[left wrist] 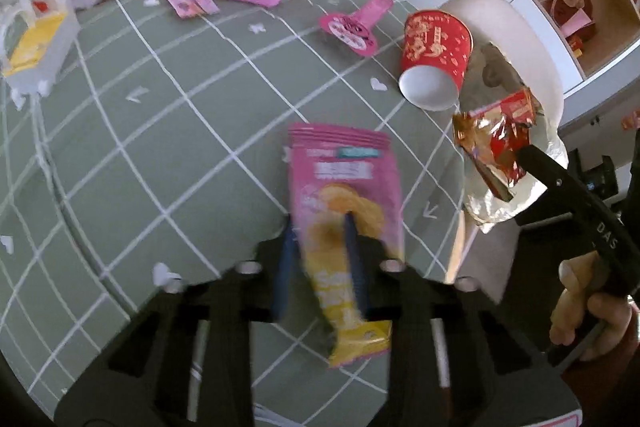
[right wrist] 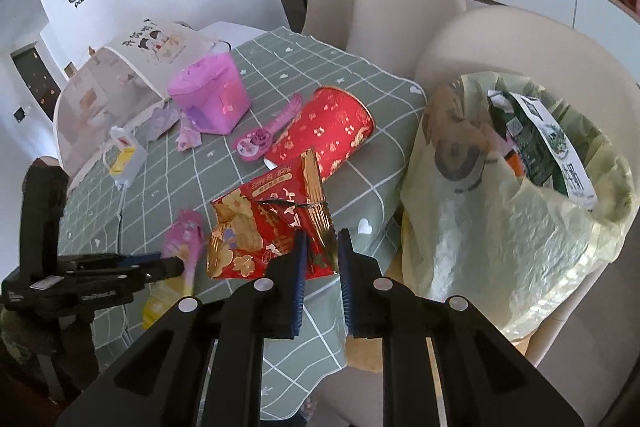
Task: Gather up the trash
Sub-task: 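Grasp the pink-yellow chips bag with the left gripper while the right grasps the red snack bag, then carry both bags over the trash bag and open both grippers to drop them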
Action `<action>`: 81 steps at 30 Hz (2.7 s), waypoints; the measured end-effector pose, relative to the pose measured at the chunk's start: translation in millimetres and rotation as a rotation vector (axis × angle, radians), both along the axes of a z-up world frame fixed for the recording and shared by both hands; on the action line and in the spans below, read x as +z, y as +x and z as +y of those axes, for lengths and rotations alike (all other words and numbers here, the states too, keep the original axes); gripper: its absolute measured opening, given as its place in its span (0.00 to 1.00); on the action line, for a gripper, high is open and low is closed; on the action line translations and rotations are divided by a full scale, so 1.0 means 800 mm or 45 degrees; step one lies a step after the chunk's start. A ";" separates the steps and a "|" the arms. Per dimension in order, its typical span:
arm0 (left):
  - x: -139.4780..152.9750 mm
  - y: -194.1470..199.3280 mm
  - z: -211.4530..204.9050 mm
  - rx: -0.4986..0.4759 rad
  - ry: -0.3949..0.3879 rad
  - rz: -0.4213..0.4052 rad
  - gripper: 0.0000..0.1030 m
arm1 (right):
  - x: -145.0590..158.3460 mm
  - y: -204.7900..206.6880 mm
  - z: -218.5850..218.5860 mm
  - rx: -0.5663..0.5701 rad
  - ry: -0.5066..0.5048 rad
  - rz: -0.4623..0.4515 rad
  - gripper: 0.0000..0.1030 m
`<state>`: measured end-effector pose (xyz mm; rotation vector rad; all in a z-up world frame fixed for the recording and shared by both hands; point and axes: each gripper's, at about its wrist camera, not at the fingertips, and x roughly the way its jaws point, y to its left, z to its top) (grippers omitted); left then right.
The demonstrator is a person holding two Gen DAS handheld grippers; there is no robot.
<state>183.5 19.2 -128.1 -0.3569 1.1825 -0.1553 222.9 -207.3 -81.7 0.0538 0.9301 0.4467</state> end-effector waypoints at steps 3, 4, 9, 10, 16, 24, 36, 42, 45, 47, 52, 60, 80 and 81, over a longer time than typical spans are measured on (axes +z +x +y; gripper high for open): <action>0.004 -0.001 0.003 -0.003 -0.028 -0.025 0.03 | 0.005 0.000 0.002 0.014 -0.019 -0.022 0.16; 0.010 0.000 0.005 -0.003 -0.023 -0.044 0.01 | 0.005 -0.001 0.003 0.015 -0.020 -0.023 0.16; 0.041 0.001 0.020 0.013 0.043 -0.155 0.01 | 0.005 -0.002 0.012 0.042 -0.024 -0.015 0.16; 0.046 0.001 0.024 0.015 0.062 -0.175 0.01 | 0.004 -0.004 0.016 0.051 -0.026 -0.014 0.16; 0.065 0.000 0.057 0.047 0.076 -0.217 0.01 | 0.006 -0.014 0.030 0.062 -0.036 -0.025 0.16; 0.114 0.004 0.079 0.031 0.092 -0.357 0.01 | 0.031 -0.024 0.034 0.021 -0.043 -0.090 0.16; 0.200 0.065 0.033 -0.043 0.021 -0.529 0.01 | 0.112 0.009 -0.025 -0.039 -0.031 -0.270 0.16; 0.235 0.108 -0.047 -0.169 -0.011 -0.581 0.01 | 0.140 0.032 -0.106 -0.164 -0.038 -0.342 0.16; 0.243 0.131 -0.098 -0.256 -0.012 -0.602 0.01 | 0.143 0.037 -0.142 -0.212 -0.052 -0.352 0.16; 0.246 0.142 -0.129 -0.309 -0.018 -0.612 0.01 | 0.143 0.041 -0.172 -0.253 -0.054 -0.349 0.16; 0.235 0.164 -0.193 -0.403 -0.041 -0.598 0.01 | 0.129 0.052 -0.227 -0.331 -0.072 -0.309 0.16; 0.204 0.193 -0.227 -0.426 -0.060 -0.502 0.01 | 0.067 0.093 -0.245 -0.297 -0.083 -0.166 0.16; 0.167 0.223 -0.244 -0.347 -0.122 -0.393 0.01 | 0.015 0.129 -0.230 -0.185 -0.063 -0.041 0.20; 0.165 0.224 -0.246 -0.347 -0.124 -0.390 0.01 | 0.015 0.129 -0.231 -0.182 -0.061 -0.040 0.22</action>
